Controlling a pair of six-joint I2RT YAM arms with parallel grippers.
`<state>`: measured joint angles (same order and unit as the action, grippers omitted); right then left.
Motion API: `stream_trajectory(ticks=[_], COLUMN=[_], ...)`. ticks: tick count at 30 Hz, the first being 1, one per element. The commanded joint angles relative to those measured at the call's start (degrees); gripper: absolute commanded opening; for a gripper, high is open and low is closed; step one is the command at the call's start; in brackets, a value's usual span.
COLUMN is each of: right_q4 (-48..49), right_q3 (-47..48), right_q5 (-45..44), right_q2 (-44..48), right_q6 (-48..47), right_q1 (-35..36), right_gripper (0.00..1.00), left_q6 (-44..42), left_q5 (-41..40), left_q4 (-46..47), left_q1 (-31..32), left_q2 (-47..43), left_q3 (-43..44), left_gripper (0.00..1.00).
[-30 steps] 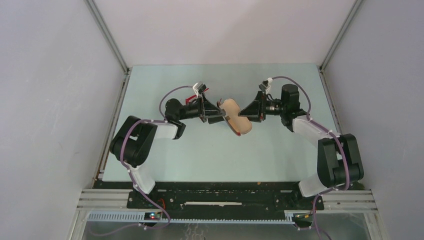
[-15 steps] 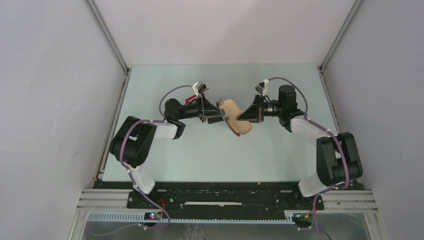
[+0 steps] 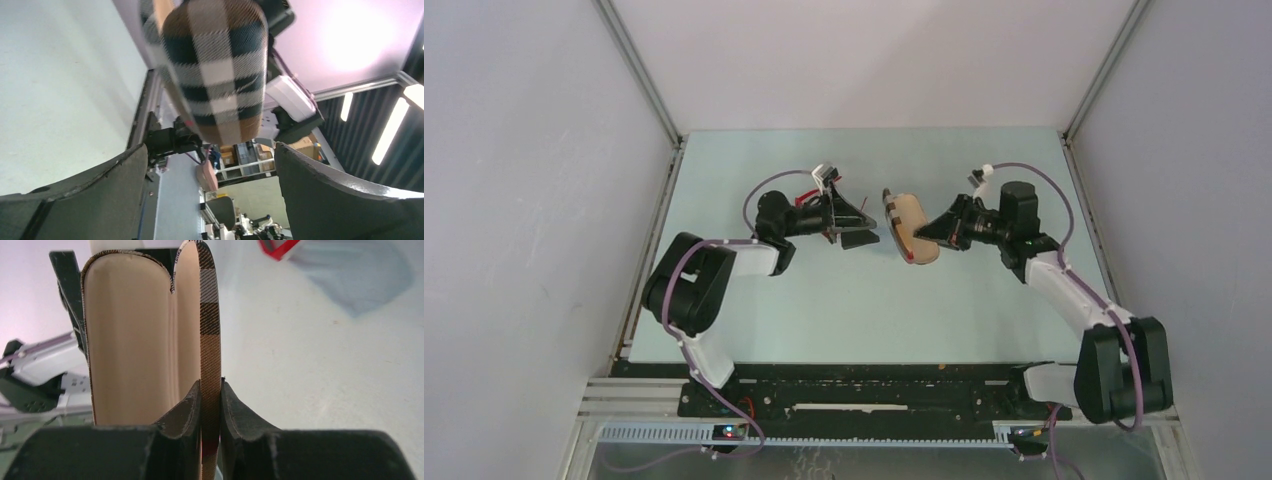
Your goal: Organize the sunglasses
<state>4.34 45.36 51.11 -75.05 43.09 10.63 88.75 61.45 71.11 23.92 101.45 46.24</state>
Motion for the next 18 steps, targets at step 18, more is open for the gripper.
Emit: stream_trajectory(ticks=[18], right_q4=[-4.01], right_q3=[-5.29], right_q5=[-34.07], right_q2=[6.31], right_q6=[0.44], right_q1=[10.82], right_gripper=[0.00], left_q6=[-52.06], left_q5=[-37.02], left_q4=[-90.85], left_q1=[-13.36], left_q2=[-32.70], left_q3=[6.82], left_gripper=[1.00])
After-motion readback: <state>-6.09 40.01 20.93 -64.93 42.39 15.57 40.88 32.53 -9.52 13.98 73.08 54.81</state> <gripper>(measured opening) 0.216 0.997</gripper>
